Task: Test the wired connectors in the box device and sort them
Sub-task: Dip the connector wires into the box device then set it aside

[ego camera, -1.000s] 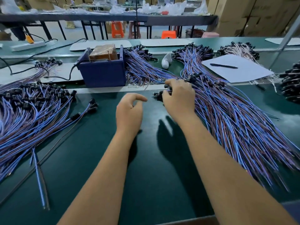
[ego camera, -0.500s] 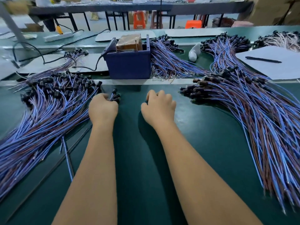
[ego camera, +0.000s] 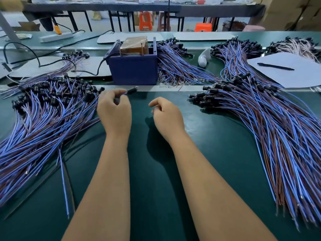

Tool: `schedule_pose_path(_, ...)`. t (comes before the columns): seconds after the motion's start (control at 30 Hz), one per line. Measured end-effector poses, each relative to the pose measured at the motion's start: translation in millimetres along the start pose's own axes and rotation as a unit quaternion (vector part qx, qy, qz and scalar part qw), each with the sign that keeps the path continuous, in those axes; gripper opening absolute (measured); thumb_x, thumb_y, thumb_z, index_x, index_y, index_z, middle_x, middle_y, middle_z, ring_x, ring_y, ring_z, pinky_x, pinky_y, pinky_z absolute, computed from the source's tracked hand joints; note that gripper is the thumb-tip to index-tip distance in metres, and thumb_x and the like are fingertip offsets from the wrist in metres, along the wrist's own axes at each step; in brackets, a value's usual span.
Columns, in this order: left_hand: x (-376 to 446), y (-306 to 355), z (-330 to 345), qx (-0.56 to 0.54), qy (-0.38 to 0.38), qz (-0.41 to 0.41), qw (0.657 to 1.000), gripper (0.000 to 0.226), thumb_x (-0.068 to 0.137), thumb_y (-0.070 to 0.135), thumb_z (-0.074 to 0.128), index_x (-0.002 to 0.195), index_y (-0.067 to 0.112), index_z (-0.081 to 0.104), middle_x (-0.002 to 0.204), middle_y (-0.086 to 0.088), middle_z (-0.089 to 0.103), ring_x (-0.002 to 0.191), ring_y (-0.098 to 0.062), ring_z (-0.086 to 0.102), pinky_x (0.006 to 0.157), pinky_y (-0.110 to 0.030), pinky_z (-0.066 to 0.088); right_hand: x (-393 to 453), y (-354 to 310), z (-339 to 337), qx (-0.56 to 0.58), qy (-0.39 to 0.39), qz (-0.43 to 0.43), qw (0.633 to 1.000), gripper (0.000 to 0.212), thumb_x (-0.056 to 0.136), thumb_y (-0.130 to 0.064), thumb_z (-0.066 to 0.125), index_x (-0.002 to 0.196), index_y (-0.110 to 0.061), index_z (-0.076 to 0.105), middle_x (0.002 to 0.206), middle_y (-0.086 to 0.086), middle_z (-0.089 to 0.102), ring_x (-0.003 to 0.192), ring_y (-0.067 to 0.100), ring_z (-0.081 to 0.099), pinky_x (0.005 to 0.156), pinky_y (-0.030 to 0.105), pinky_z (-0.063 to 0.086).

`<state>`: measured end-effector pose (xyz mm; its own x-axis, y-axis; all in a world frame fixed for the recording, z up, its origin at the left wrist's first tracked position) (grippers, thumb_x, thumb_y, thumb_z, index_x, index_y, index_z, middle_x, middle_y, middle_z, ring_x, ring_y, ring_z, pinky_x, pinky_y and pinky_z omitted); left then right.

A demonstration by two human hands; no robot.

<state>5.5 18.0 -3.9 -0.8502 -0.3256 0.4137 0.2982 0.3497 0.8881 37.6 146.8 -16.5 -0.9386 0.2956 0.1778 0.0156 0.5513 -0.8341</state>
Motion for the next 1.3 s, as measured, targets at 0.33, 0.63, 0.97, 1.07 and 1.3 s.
schedule_pose_path(0.33,-26,37,23,-0.551,-0.382,-0.188,0.718,0.051,0.092,0.031,0.042,0.055,0.004,0.065,0.062,-0.007,0.055,0.060,-0.021,0.052,0.062,-0.029,0.044,-1,-2,-29,0.356,-0.159,0.078,0.918,0.053,0.106,-0.041,0.023,0.101,-0.008,0.063,0.091,0.019,0.062,0.080,0.028,0.061,0.073,0.035,0.050)
schedule_pose_path(0.63,-33,31,26,-0.312,-0.589,-0.216,0.714,0.054,0.090,0.039,0.043,0.045,0.013,0.052,0.055,-0.002,0.037,0.044,-0.012,0.025,0.048,-0.027,0.014,7,-1,-31,0.480,-0.035,0.172,0.859,0.026,0.100,-0.019,0.049,0.087,-0.008,0.068,0.059,0.004,0.062,0.064,0.019,0.059,0.066,0.027,0.050)
schedule_pose_path(0.97,-18,7,34,-0.276,-0.142,-0.250,0.917,0.037,0.101,0.020,0.042,0.077,0.012,0.069,0.065,0.001,0.061,0.051,-0.007,0.051,0.050,-0.018,0.041,11,11,-36,0.563,-0.063,0.117,0.815,0.031,0.097,-0.001,0.037,0.095,-0.005,0.068,0.062,0.002,0.061,0.051,0.010,0.051,0.052,0.018,0.044)
schedule_pose_path(1.07,-20,4,39,-0.262,-0.153,-0.207,0.930,0.034,0.102,0.017,0.043,0.078,0.013,0.067,0.078,-0.005,0.064,0.065,-0.013,0.058,0.062,-0.025,0.051,6,3,-28,0.456,-0.114,0.094,0.878,0.037,0.087,0.003,0.036,0.082,-0.005,0.071,0.059,0.006,0.062,0.051,0.014,0.050,0.051,0.020,0.043)
schedule_pose_path(1.3,-21,4,35,-0.281,-0.159,-0.208,0.923,0.024,0.099,0.014,0.052,0.081,0.014,0.067,0.067,0.002,0.063,0.040,-0.012,0.044,0.036,-0.020,0.036,-4,-9,-14,0.259,-0.129,0.045,0.956,0.023,0.079,0.008,0.040,0.077,-0.007,0.059,0.058,0.012,0.061,0.044,0.016,0.047,0.044,0.022,0.039)
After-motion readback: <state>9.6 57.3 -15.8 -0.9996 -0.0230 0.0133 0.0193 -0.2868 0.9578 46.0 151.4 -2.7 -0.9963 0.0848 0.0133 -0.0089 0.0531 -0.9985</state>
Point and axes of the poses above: each hand's wrist, its own x-axis towards the middle knuckle, its own z-axis out of the palm, y = z × x, the point moved 1 cm from there along x, towards the middle knuckle
